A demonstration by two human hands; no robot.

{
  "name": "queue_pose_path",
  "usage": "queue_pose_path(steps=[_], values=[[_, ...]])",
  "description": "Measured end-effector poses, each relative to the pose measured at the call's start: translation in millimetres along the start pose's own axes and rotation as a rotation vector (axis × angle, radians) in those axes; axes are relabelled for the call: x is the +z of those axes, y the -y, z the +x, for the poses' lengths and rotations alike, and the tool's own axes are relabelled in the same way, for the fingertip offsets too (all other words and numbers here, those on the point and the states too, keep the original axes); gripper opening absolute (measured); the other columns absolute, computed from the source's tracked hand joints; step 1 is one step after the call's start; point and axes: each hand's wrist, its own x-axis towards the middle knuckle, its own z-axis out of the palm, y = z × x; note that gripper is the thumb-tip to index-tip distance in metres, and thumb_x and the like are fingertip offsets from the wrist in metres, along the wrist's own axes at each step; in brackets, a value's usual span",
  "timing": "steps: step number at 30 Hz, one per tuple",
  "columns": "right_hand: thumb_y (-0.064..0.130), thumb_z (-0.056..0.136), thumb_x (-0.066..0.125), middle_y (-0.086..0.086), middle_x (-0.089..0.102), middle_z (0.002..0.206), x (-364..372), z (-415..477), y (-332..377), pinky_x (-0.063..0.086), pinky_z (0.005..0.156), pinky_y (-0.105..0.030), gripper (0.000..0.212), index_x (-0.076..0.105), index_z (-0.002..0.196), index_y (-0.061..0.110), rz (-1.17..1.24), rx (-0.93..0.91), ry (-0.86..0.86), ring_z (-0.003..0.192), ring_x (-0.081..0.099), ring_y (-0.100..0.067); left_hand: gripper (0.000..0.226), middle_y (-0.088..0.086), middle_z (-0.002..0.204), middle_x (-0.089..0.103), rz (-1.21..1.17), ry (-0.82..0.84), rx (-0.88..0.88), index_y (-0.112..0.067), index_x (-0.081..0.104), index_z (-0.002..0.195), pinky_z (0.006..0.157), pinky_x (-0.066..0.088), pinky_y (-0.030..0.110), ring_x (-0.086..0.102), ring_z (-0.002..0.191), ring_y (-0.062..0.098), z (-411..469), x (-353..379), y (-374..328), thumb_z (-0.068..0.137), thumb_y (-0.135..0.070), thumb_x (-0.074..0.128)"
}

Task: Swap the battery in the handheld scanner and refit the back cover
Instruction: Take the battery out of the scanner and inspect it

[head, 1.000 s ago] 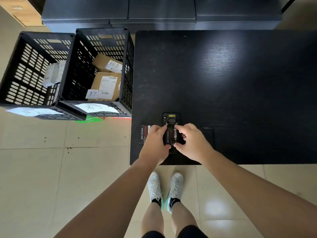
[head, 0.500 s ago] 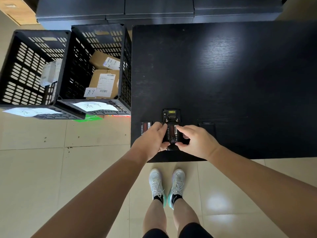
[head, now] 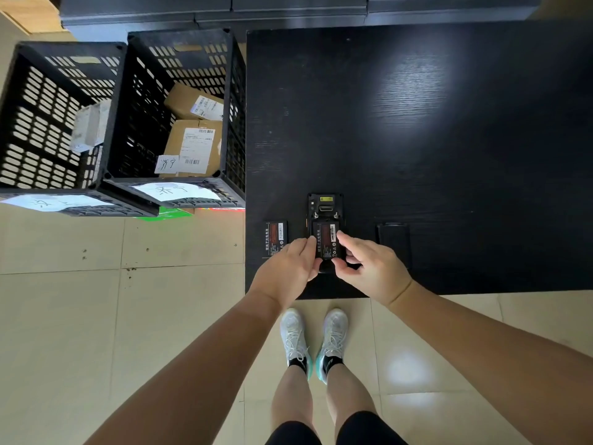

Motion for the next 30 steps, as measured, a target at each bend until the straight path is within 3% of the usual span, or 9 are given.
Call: queue_pose_path(steps=[2,9,12,14,15,19,23,30], values=[[-0.003,0.062,0.088,-0.019,0.076,0.087,4,-3,1,0.063,0.053,-0.041,0.050,0.072,0.109,-0.007,0.063,0.110,-0.034,0.064,0.075,-0.027,0.033,0.015,0.077,0.068,-0.027,-0.059,-0.026,0.008,0.070,0.103,0.042,0.049,0.028,0.066,0.055,0.029,1,4,-1,0.078,-0.010,0.082],[0.002,0.072,0.085,-0.020,0.074,0.098,9,-8,11,0.064,0.068,-0.042,0.049,0.070,0.118,-0.001,0.140,0.355,-0.021,0.080,0.076,-0.028,0.028,0.019,0.081,0.068,-0.189,-0.098,-0.184,0.009,0.069,0.102,0.055,0.060,0.036,0.068,0.064,0.032,1,14,-11,0.080,-0.005,0.080],[0.005,0.080,0.079,-0.014,0.071,0.104,13,-9,27,0.058,0.080,-0.022,0.043,0.068,0.122,0.003,0.222,0.573,-0.080,0.083,0.071,-0.020,0.026,0.017,0.087,0.068,-0.271,-0.167,-0.348,0.006,0.070,0.105,0.066,0.058,0.036,0.068,0.075,0.031,1,18,-24,0.083,-0.005,0.077],[0.007,0.085,0.073,-0.009,0.069,0.106,14,-8,38,0.047,0.077,-0.003,0.038,0.069,0.123,0.006,0.256,0.732,-0.088,0.082,0.065,-0.011,0.030,0.015,0.101,0.064,-0.352,-0.178,-0.505,0.003,0.066,0.119,0.079,0.053,0.033,0.064,0.092,0.030,2,20,-38,0.092,-0.010,0.067],[0.008,0.087,0.070,-0.006,0.067,0.107,15,-6,43,0.044,0.075,-0.002,0.037,0.068,0.123,0.009,0.273,0.810,-0.078,0.082,0.063,-0.009,0.034,0.013,0.108,0.062,-0.407,-0.186,-0.582,0.002,0.063,0.126,0.083,0.048,0.027,0.060,0.099,0.028,3,21,-45,0.095,-0.011,0.063],[0.011,0.089,0.063,-0.003,0.063,0.116,14,4,53,0.047,0.088,-0.022,0.036,0.069,0.124,0.016,0.360,1.071,-0.063,0.094,0.059,-0.010,0.039,0.009,0.119,0.052,-0.620,-0.255,-0.808,-0.001,0.056,0.136,0.086,0.032,0.015,0.051,0.104,0.018,8,17,-66,0.098,-0.011,0.055],[0.010,0.089,0.062,-0.003,0.061,0.123,13,8,57,0.049,0.098,-0.036,0.033,0.071,0.120,0.015,0.411,1.141,-0.058,0.096,0.059,-0.011,0.037,-0.002,0.112,0.046,-0.696,-0.255,-0.888,-0.004,0.058,0.135,0.081,0.026,0.005,0.048,0.100,0.009,8,16,-65,0.099,-0.011,0.053],[0.010,0.088,0.060,-0.002,0.064,0.124,11,9,58,0.053,0.096,-0.039,0.033,0.070,0.119,0.014,0.460,1.177,-0.068,0.105,0.064,-0.016,0.036,-0.003,0.108,0.049,-0.785,-0.250,-0.956,-0.006,0.061,0.132,0.097,0.047,0.034,0.060,0.104,0.021,9,15,-63,0.098,-0.013,0.053]])
